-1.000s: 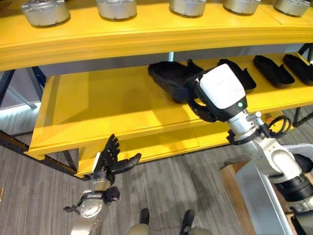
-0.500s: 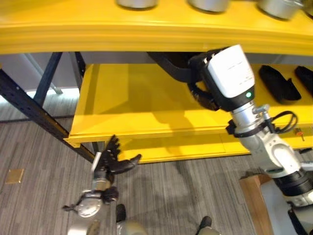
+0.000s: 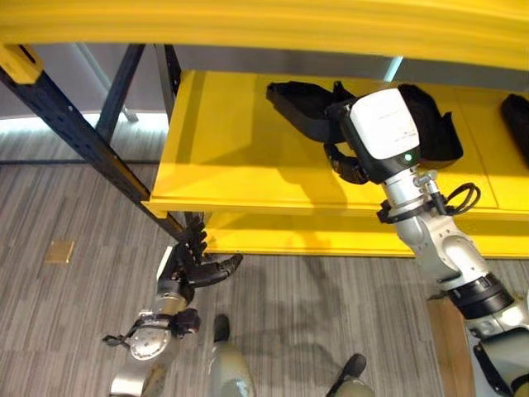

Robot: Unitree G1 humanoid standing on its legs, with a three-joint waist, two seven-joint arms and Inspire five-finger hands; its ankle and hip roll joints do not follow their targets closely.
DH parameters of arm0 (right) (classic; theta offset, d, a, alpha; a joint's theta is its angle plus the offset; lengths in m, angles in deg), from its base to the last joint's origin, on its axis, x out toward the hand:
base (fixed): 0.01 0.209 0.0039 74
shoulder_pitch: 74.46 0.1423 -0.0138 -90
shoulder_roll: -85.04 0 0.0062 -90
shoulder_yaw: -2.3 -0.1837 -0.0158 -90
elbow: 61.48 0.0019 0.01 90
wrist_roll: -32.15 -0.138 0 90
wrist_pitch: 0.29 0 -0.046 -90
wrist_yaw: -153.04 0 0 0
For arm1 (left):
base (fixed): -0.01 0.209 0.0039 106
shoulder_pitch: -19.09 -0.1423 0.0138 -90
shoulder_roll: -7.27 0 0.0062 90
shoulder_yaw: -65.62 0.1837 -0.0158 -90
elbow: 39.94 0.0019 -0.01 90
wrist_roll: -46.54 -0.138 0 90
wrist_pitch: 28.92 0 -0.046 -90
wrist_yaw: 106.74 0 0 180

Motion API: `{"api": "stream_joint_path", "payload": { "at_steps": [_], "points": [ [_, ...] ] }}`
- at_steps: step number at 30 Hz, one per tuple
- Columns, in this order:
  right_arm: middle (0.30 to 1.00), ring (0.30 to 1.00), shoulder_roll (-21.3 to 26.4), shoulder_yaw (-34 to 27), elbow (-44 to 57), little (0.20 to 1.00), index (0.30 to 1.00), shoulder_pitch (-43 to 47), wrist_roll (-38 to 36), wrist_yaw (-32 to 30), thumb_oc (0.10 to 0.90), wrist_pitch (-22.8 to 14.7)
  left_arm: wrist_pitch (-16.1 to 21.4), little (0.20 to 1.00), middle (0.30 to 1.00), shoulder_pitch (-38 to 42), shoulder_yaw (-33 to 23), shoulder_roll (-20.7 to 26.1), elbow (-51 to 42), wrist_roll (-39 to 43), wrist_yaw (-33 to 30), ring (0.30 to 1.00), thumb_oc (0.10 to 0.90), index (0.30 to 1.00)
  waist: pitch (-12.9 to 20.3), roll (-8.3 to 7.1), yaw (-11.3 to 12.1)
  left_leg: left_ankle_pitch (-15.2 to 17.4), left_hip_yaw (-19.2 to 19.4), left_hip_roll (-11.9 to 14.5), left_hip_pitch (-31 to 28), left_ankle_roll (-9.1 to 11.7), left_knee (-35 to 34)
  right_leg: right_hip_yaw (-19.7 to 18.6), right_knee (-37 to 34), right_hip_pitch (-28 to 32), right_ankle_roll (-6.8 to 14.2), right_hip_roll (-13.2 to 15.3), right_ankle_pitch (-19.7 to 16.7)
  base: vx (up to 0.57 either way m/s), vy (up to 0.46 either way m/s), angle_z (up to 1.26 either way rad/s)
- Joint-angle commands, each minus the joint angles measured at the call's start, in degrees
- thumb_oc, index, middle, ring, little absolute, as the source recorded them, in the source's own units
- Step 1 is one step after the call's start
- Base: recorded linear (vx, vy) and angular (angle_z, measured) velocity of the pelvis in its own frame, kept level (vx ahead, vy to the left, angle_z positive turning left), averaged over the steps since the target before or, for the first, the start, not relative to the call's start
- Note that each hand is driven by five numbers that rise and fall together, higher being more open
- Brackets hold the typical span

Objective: Move parts from the plastic box to the shelf.

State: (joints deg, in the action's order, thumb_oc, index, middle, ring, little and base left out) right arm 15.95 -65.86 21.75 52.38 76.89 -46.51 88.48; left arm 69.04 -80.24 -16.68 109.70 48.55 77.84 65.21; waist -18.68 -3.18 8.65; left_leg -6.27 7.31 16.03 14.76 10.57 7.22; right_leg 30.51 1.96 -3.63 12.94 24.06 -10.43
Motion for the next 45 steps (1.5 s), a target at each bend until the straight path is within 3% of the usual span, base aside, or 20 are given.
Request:
{"api": "stream_joint_path", "payload": {
  "at_steps": [1, 12, 18, 45],
  "points": [
    [0.300, 0.300, 0.2, -0.8, 2.2, 0.300, 0.300, 11.2, -2.8, -3.0, 0.400, 0.8, 6.1, 1.000, 1.000, 2.8, -0.9, 2.4, -6.8, 0.6, 0.9, 1.000, 0.900, 1.000, 2.3, 0.56, 0.8, 0.5, 2.9, -0.7, -2.8, -1.8, -1.1, -0.6, 6.4, 1.2, 1.2, 2.3, 1.6, -0.03, 0.019, 0.09],
    [0.300, 0.300, -2.3, 5.0, -14.7, 0.300, 0.300, 15.7, -7.9, -1.6, 0.400, 1.8, 7.0, 1.000, 1.000, 3.0, -0.7, 2.7, -6.3, 1.3, 1.3, 1.000, 0.900, 1.000, -2.6, 2.41, 1.8, 0.2, 2.7, -0.2, -1.6, -1.3, -0.5, -0.3, 7.9, -0.7, 0.9, 2.8, 1.9, -0.03, 0.000, 0.00],
    [0.300, 0.300, -2.5, 6.0, -18.6, 0.300, 0.300, 18.1, -9.8, -1.7, 0.400, 2.1, 7.1, 1.000, 1.000, 3.0, -0.7, 2.9, -6.1, 1.6, 1.3, 1.000, 0.900, 1.000, -3.6, 2.71, 1.8, -0.1, 2.8, -0.1, -1.4, -1.2, -0.9, -0.5, 8.4, -1.6, 0.9, 3.0, 1.7, 0.00, 0.000, 0.00],
    [0.300, 0.300, -3.0, 2.2, -21.3, 0.300, 0.300, 28.6, -17.4, -7.3, 0.400, 3.4, 7.4, 1.000, 1.000, 4.3, -0.5, 4.2, -6.2, 2.8, 0.4, 1.000, 0.900, 1.000, -4.7, 3.09, 2.7, 0.2, 2.4, -1.0, -0.6, -1.6, -1.0, -0.4, 9.5, -3.2, 1.2, 3.8, 0.3, 0.00, -0.001, 0.00]
  ]
}}
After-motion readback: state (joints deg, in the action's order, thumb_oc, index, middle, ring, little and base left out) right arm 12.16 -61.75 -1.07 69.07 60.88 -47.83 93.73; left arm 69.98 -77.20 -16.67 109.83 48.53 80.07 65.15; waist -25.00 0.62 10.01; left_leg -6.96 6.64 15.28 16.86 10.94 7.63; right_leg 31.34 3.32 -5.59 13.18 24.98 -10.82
